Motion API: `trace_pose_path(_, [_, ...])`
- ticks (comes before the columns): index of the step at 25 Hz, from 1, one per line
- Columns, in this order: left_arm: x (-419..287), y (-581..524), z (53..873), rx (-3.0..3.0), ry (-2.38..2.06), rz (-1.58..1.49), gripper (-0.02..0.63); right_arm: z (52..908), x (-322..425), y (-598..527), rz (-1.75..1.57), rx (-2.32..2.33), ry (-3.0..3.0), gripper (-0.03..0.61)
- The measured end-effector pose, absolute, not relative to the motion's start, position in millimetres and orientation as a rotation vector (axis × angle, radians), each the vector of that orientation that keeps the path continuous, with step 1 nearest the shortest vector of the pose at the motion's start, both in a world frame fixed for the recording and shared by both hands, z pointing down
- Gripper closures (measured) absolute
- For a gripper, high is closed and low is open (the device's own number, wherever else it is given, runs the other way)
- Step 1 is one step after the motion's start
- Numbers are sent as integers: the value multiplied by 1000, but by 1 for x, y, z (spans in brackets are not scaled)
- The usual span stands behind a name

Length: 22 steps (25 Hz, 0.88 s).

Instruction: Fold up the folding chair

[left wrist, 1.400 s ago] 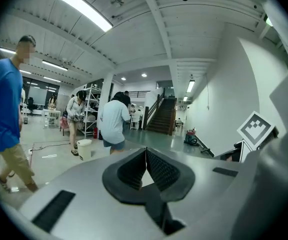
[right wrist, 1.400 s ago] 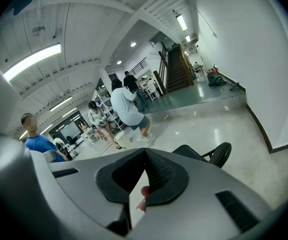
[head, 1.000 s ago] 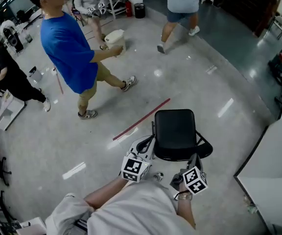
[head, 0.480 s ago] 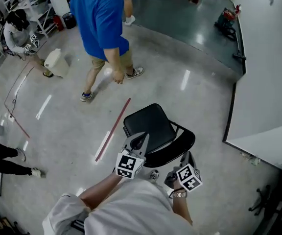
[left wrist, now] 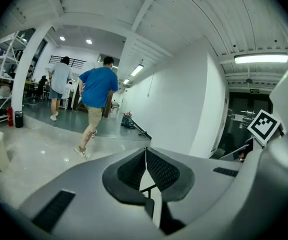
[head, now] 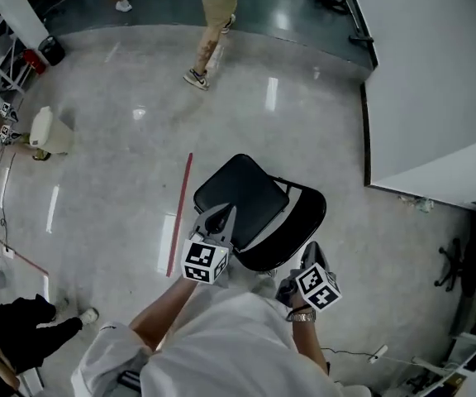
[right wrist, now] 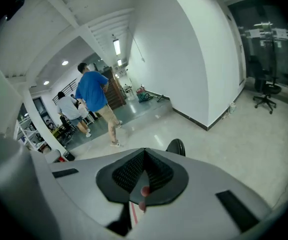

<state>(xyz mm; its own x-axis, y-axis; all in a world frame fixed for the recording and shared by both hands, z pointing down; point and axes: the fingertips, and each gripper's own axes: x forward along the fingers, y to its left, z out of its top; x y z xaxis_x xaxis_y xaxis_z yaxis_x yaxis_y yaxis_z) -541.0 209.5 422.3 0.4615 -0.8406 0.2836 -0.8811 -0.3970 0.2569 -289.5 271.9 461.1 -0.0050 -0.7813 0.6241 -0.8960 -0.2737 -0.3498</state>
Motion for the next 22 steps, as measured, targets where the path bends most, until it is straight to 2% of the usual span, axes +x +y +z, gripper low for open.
trace_pose_path(5, [-549, 195, 436, 2378, -1377, 186, 601, 477, -297, 284, 1185, 2128, -1703, 574])
trace_pose_path(14, [-519, 174, 447, 2364, -1354, 214, 601, 509, -266, 257, 1297, 2126, -1637, 574])
trace_pose_path(18, [-527, 161, 449, 2304, -1456, 257, 601, 519, -270, 212, 1373, 2049, -1699, 574])
trace_pose_path(22, [-504, 173, 451, 2285, -1463, 270, 601, 515, -251, 213, 1376, 2008, -1717, 574])
